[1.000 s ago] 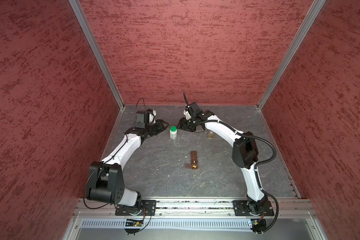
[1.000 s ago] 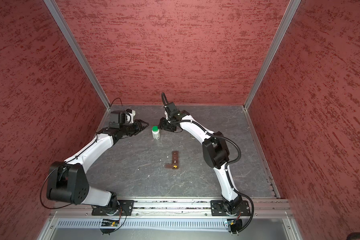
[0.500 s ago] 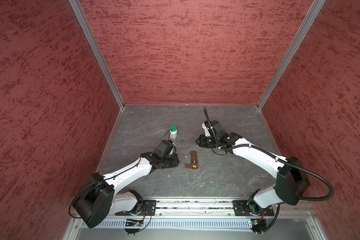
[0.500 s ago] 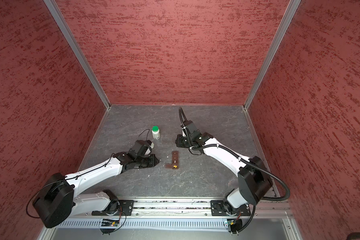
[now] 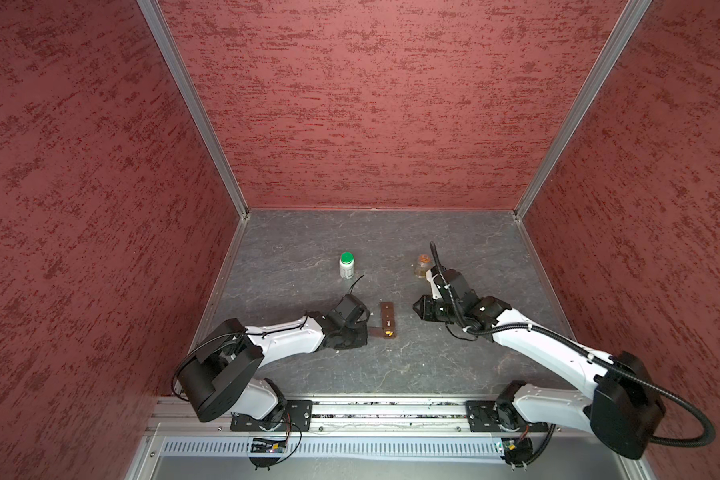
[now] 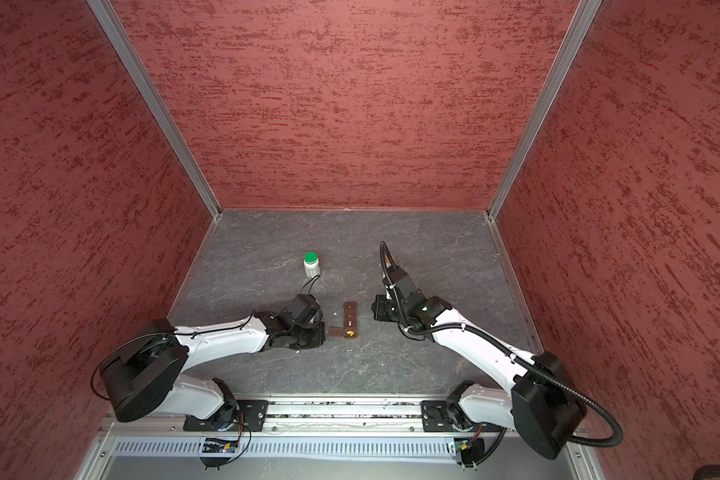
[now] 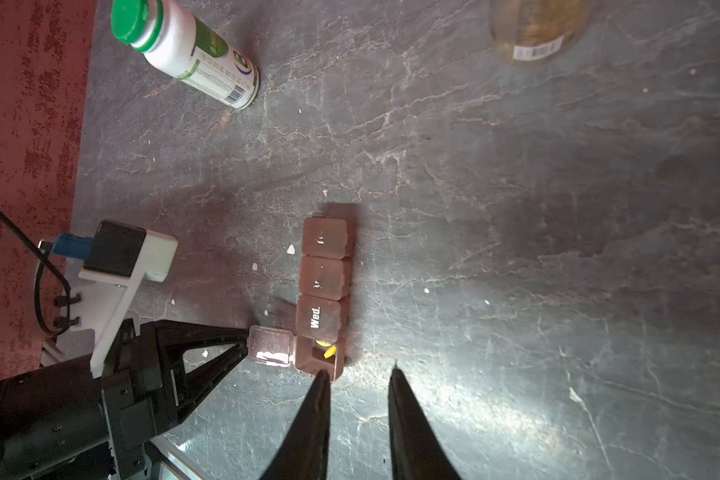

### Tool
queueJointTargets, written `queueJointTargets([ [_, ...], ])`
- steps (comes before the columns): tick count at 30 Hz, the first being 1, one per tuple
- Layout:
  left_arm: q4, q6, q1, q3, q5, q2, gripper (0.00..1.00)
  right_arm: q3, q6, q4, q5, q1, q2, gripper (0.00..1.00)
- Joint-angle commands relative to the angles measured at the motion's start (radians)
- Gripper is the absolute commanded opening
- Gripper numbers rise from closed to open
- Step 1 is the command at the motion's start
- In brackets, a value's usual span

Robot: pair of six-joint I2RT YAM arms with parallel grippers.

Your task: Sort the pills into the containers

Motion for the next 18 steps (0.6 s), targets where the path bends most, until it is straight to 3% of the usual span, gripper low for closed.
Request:
queueJointTargets([
  [1, 0.045, -0.003, -0.001, 0.037, -0.009, 0.030, 0.08, -0.016, 0.018, 0.043, 0.031, 0.002, -0.035, 0.26],
  [18, 0.085, -0.007, -0.011, 0.063, 0.031, -0.028, 0.12, -0.033, 0.009, 0.009, 0.034, 0.001, -0.014, 0.28],
])
